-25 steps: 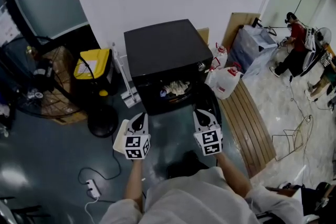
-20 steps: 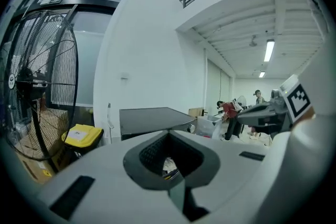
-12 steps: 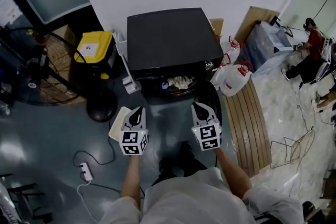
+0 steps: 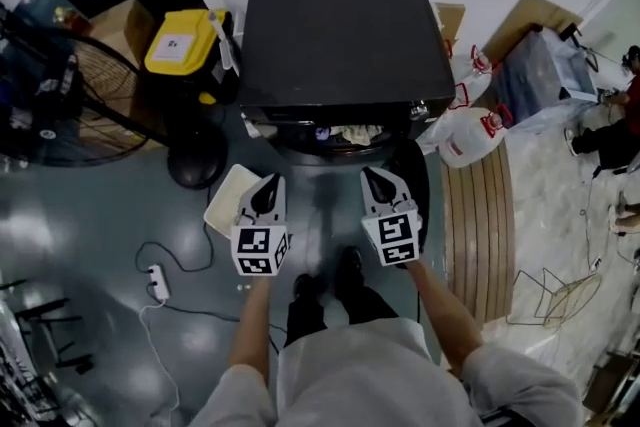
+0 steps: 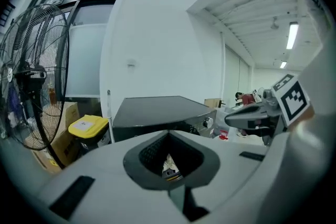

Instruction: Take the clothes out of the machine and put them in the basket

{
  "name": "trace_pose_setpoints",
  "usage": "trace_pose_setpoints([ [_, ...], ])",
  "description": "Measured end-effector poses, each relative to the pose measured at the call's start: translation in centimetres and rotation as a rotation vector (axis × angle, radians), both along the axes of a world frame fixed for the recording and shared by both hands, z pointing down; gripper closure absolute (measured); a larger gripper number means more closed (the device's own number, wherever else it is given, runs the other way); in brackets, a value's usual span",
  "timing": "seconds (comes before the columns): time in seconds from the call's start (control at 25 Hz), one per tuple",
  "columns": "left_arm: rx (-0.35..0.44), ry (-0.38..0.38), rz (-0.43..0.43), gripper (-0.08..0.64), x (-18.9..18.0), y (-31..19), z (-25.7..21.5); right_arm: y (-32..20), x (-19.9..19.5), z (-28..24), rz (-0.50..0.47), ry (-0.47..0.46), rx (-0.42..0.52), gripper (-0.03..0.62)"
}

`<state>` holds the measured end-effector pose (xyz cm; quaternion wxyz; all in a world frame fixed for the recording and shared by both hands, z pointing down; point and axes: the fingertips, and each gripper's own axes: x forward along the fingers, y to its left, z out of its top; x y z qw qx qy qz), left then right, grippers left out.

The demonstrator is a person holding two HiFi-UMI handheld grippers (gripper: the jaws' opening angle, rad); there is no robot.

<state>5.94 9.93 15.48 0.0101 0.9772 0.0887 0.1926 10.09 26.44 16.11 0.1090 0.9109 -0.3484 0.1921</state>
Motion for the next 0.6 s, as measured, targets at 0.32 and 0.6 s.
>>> trace_pose_setpoints([
  [0.32, -0.008, -0.04, -0.011, 0.54, 2.7, 0.5, 5.0, -1.5, 4.0, 4.9, -0.031, -0.032, -0.002, 0.568],
  [0.6, -0.009, -0.053, 0.013, 0.541, 4.6, -1.0, 10.3, -3.9, 6.0, 10.0, -0.026, -0.038, -0.021, 0.568],
])
